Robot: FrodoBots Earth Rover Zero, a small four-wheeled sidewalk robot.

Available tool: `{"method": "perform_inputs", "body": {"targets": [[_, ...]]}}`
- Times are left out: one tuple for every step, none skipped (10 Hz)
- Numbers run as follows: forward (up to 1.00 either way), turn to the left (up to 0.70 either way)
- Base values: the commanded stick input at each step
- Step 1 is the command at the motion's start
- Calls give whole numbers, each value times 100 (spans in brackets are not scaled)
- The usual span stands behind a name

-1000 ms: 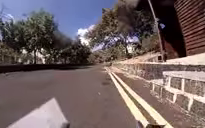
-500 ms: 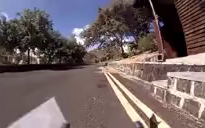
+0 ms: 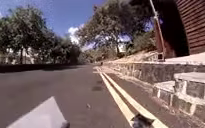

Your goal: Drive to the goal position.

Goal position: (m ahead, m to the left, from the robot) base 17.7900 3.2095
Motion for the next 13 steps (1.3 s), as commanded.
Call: {"method": "perform_inputs", "body": {"targets": [[50, 0], [50, 0], [50, 0], [50, 0], [50, 0], [50, 0], [50, 0], [50, 0], [50, 0], [50, 0], [50, 0], [50, 0], [50, 0]]}}
